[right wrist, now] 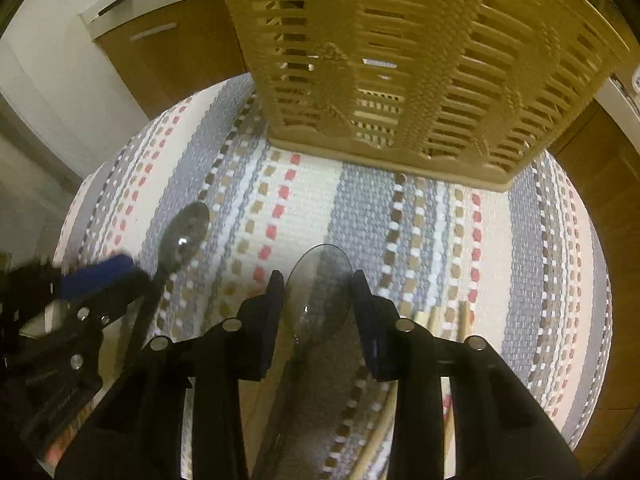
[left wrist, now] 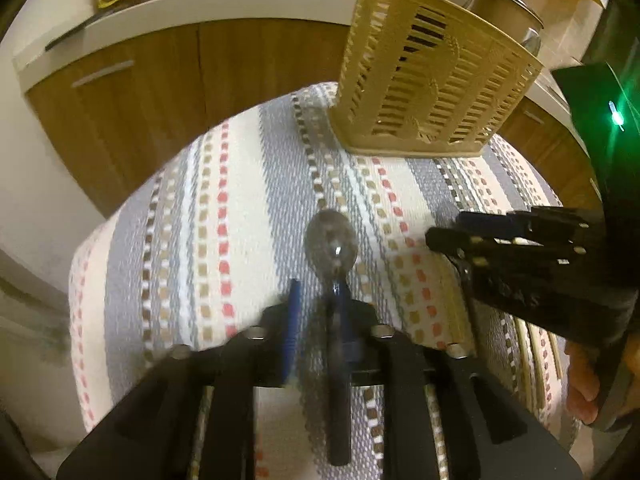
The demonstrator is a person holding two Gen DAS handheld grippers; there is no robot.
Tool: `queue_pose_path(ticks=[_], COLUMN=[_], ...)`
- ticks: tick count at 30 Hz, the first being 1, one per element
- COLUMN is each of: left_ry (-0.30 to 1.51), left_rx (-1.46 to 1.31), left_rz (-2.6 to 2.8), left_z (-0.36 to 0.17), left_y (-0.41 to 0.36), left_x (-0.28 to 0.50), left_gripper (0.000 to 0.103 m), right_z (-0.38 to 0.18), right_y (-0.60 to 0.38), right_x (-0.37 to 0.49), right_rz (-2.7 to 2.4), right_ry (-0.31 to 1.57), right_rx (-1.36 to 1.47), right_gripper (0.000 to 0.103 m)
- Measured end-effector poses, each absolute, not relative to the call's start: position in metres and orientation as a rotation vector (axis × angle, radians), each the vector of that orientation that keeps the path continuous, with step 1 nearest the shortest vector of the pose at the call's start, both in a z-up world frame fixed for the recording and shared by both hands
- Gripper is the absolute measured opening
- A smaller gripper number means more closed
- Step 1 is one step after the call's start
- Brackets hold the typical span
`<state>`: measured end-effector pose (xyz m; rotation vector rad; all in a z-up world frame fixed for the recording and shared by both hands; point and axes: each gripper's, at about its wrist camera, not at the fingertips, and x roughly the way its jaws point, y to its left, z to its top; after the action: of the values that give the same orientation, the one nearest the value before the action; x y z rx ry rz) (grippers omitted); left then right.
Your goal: Organize utensils
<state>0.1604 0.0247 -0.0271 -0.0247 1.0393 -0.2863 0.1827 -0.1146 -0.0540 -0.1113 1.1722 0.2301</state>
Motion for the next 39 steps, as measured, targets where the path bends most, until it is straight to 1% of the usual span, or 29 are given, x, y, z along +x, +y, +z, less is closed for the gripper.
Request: queue_pose_path(ticks=[1, 4, 11, 12, 13, 14, 18, 23, 30, 32, 33, 39], left_ry=[1.042, 1.045, 1.11, 1.114, 1.118, 1.119, 1.099, 1.043, 0.927, 0.911, 0.906, 0.9], left_rx=[-0.005, 0.059, 0.191, 0.209, 0.216, 0.22, 0.235, 0.144, 0.087, 0.086, 0.087, 0.082], left_rz=[-0.292, -0.291, -0.301, -0.299, -0.309, -0.313, -0.299, -0.308, -0.305, -0.31, -0.31, -0.311], left_z=[-0.026, -0.026, -0.038, -0.038, -0.039, -0.039, -0.042, -0.041, -0.013, -0.005, -0.001, -0.002], left_y=[0.022, 0.013, -0.008, -0.011, -0.014, -0.016, -0.019, -0.008, 0.003, 0.004, 0.008, 0.006], left_x=[0.163, 0.173, 0.198, 0.2, 0.202, 0.204, 0.204, 0.197, 0.187, 0.183, 0.181, 0.179], left_gripper=[0.041, 0.043, 0.042, 0.04, 0.034, 0.03, 0.029, 0.029, 0.029, 0.029, 0.029, 0.029], right_z=[-0.054, -0.05, -0.046, -0.046, -0.047, -0.047, -0.042, -0.038, -0.037, -0.038, -0.039, -0.038], right_y=[-0.119, -0.138, -0.155, -0.157, -0.158, -0.161, -0.164, -0.163, -0.161, -0.163, -0.162, -0.148], right_x=[0.181, 0.175, 0.163, 0.163, 0.161, 0.161, 0.167, 0.167, 0.164, 0.164, 0.165, 0.153], right_rz=[0.234, 0.252, 0.342, 0.356, 0.368, 0.372, 0.374, 0.354, 0.312, 0.326, 0.335, 0.289], right_ry=[1.175, 1.186, 1.206, 1.202, 1.202, 1.201, 1.209, 1.242, 1.268, 1.284, 1.287, 1.256], right_rx=[-0.106, -0.091, -0.11, -0.101, -0.089, -0.076, -0.05, -0.066, -0.093, -0.054, -0.045, -0.161], right_gripper=[0.031, 0.031, 0.031, 0.031, 0.031, 0.031, 0.032, 0.032, 0.032, 0.041, 0.047, 0.046])
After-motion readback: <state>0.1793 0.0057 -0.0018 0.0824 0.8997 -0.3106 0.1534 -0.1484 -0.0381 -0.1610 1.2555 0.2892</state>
